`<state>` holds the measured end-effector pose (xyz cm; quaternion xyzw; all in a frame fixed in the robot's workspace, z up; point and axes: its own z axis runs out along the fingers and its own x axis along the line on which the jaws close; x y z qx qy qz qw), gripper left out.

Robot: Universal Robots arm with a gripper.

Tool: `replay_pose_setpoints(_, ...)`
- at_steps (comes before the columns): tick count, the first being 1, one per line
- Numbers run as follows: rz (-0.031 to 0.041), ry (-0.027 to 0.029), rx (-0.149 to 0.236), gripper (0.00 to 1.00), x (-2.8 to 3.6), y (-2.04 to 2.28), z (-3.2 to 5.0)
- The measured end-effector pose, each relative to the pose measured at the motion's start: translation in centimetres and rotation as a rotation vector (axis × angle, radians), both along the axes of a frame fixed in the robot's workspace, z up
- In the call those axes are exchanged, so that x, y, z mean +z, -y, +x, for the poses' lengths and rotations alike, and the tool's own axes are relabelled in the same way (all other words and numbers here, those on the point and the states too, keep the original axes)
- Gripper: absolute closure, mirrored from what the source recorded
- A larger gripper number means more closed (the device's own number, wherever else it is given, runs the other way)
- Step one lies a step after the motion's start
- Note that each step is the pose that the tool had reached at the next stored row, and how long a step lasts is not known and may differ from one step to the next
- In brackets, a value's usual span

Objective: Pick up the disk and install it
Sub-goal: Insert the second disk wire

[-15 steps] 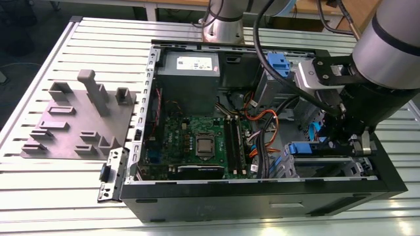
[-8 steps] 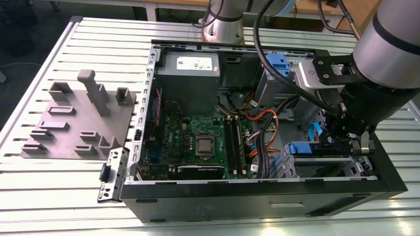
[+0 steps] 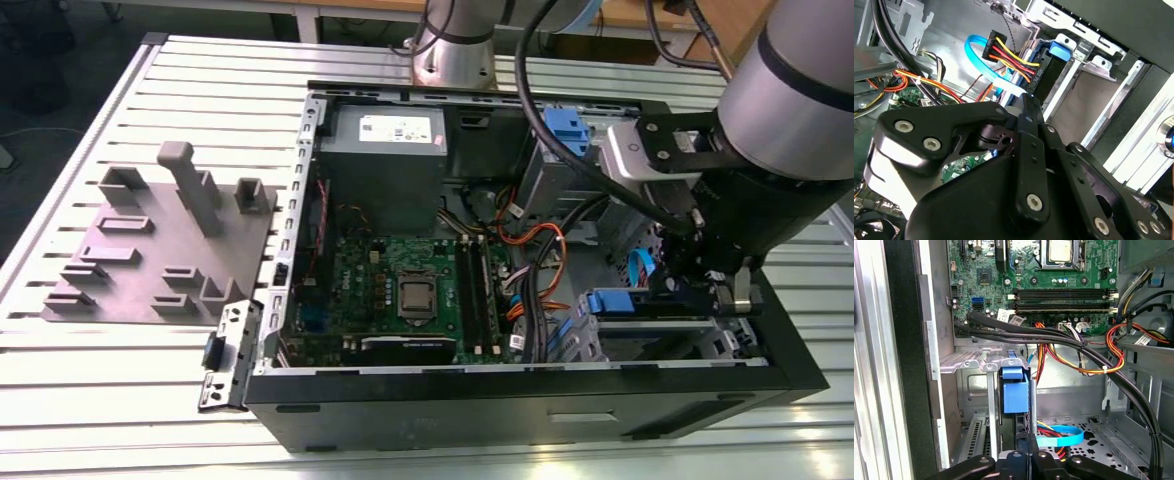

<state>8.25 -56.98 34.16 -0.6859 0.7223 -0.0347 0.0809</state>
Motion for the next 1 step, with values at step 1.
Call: replay_pose_setpoints(1,0.0,0.0,0.0,0.89,0.0,0.0,0.0)
